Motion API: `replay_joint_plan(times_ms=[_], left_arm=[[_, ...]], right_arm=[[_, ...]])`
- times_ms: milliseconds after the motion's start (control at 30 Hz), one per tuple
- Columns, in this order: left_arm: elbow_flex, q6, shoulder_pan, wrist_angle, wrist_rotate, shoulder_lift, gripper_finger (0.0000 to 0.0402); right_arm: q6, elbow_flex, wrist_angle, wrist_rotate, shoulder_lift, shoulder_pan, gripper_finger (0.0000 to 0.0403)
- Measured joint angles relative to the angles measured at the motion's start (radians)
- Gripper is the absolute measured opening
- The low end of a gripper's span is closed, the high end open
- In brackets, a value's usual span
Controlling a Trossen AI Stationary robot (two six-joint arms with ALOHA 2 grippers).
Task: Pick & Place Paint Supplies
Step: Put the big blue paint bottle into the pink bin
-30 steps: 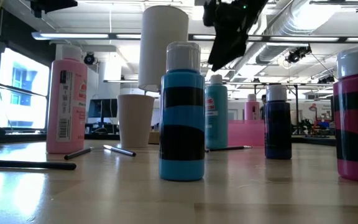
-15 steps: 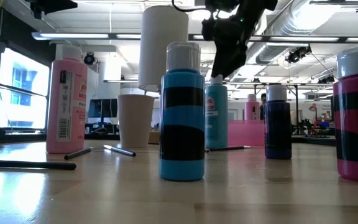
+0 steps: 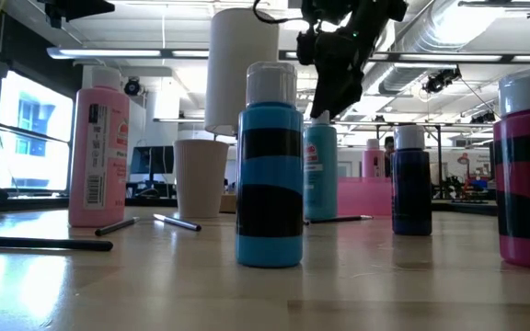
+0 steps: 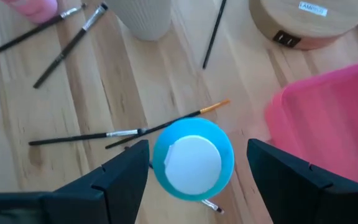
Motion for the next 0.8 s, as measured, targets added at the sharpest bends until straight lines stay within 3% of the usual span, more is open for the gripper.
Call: replay_joint_plan(times_ms=[333, 800], left_arm=[[0.0, 0.0, 0.0, -0.001, 0.0, 0.0, 0.0261], [0.0, 0.0, 0.0, -0.002, 0.0, 0.0, 0.0261]], right_arm=[[0.0, 0.0, -0.016, -0.012, 0.002, 0.0, 0.0257], [-0.001, 0.0, -0.014, -0.016, 0.002, 0.0, 0.0143]])
